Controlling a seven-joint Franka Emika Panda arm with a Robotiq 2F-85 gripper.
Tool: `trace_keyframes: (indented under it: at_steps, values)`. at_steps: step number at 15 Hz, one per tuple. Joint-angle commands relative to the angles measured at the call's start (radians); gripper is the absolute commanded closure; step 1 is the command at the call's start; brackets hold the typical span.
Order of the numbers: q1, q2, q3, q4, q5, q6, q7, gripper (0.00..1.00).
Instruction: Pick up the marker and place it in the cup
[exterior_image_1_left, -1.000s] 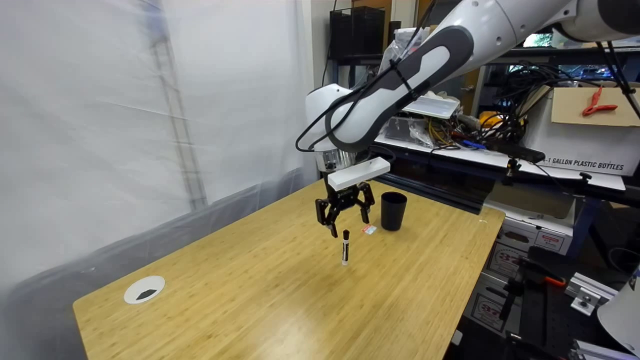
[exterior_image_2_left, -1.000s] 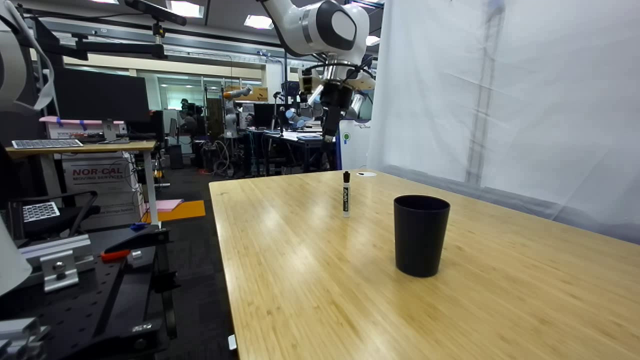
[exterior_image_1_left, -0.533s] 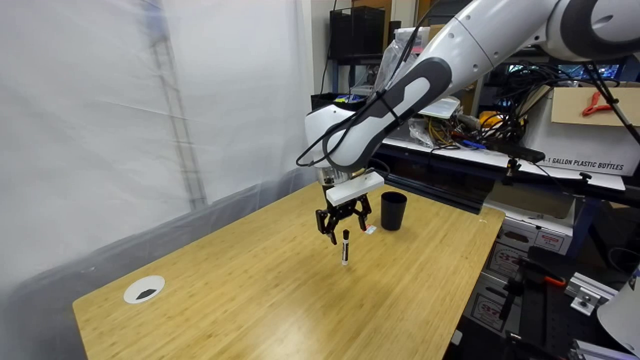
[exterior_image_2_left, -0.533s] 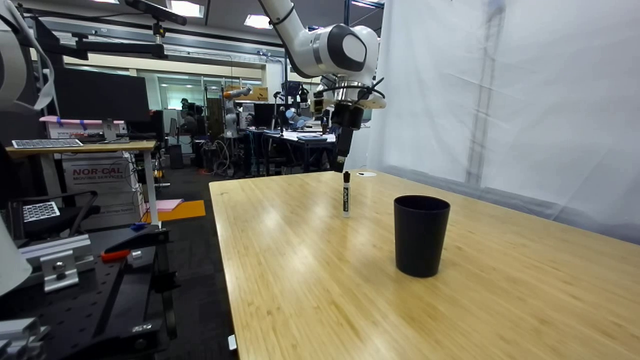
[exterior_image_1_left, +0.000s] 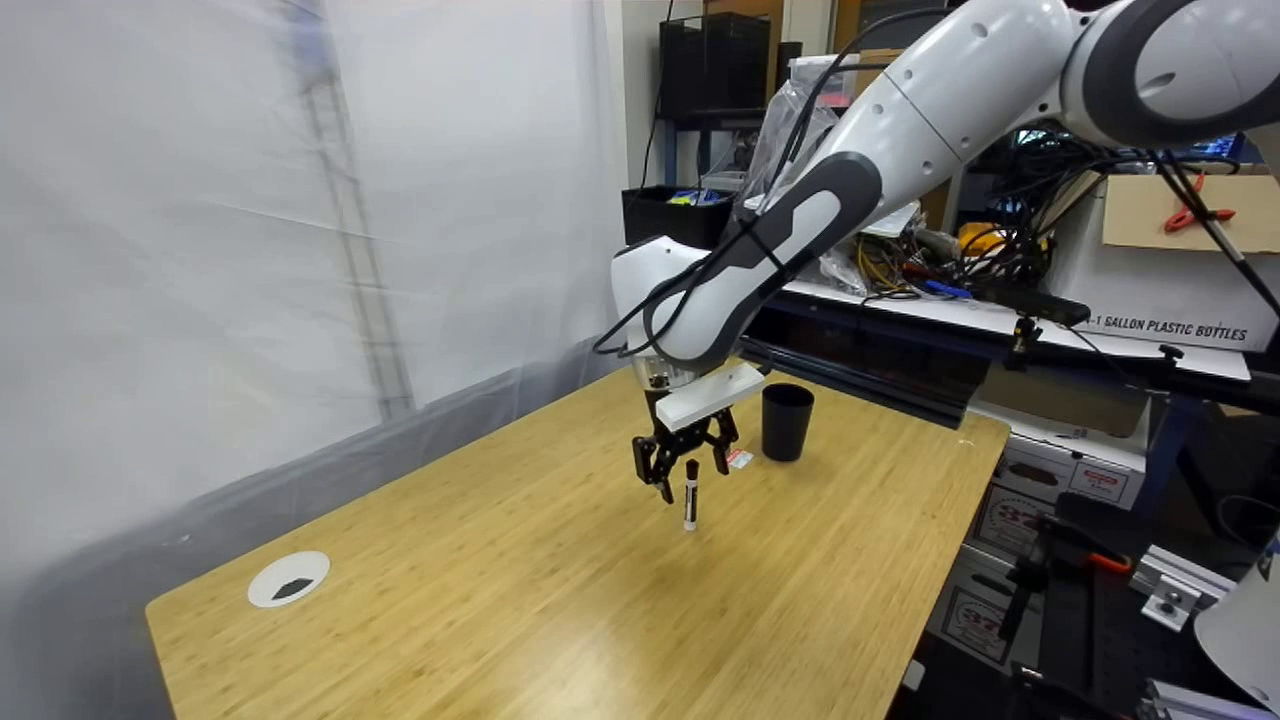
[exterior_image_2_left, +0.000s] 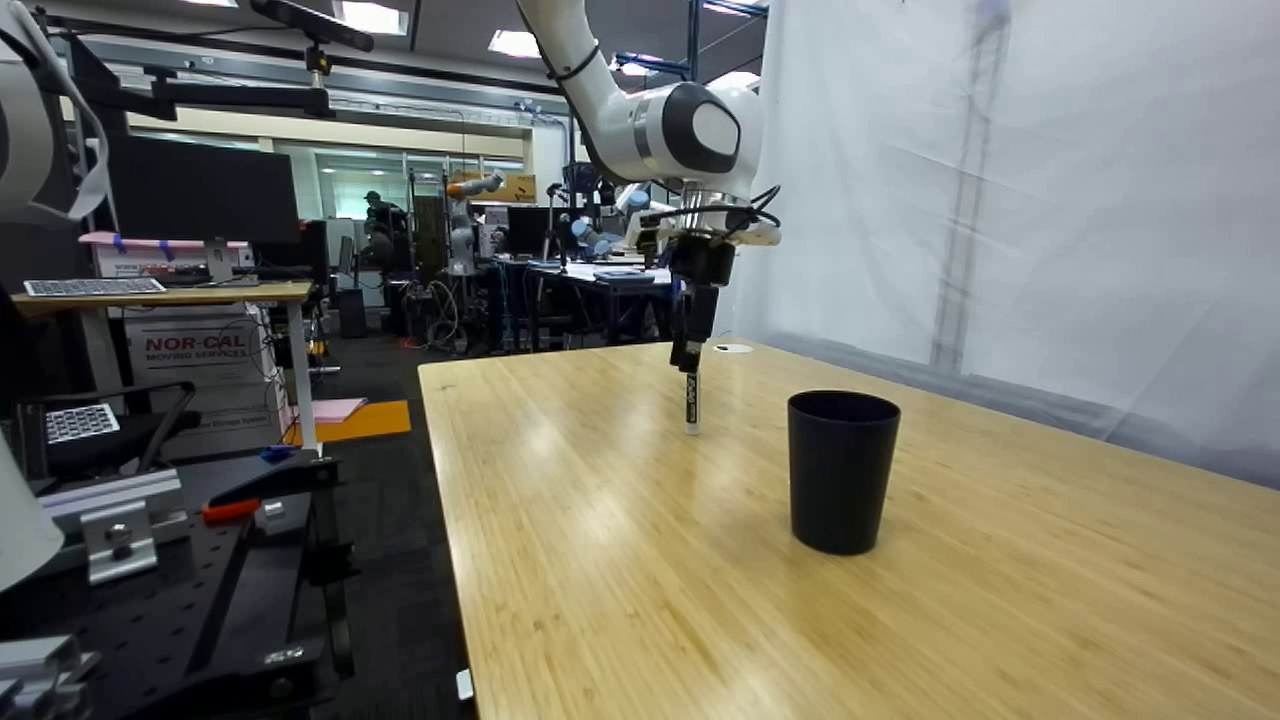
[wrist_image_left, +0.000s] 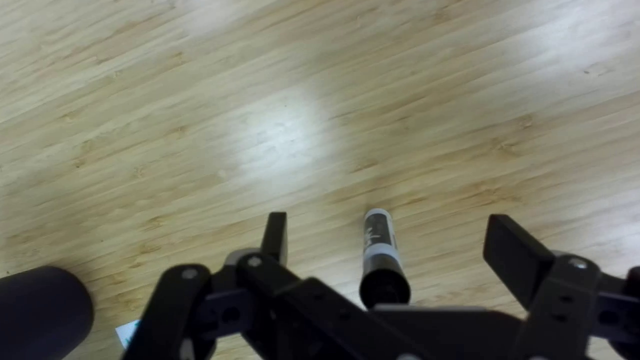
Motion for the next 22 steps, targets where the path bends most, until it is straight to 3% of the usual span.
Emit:
trace_keyframes:
  at_steps: [1,3,4,5,15,22]
  values:
    - [0.001,0.014,-0.014,0.024,-0.007,0.019,-0.041,0.0]
    - [0.001,0.019,-0.021,0.033,-0.006,0.03,-0.052,0.0]
    - [0.001,0.02,-0.024,0.035,-0.006,0.032,-0.057,0.09]
    - [0.002,0.02,-0.026,0.038,-0.006,0.037,-0.061,0.26]
    - [0.006,0.03,-0.032,0.057,-0.009,0.015,-0.063,0.96]
    - [0.001,0.03,-0.029,0.077,-0.001,-0.012,-0.068,0.95]
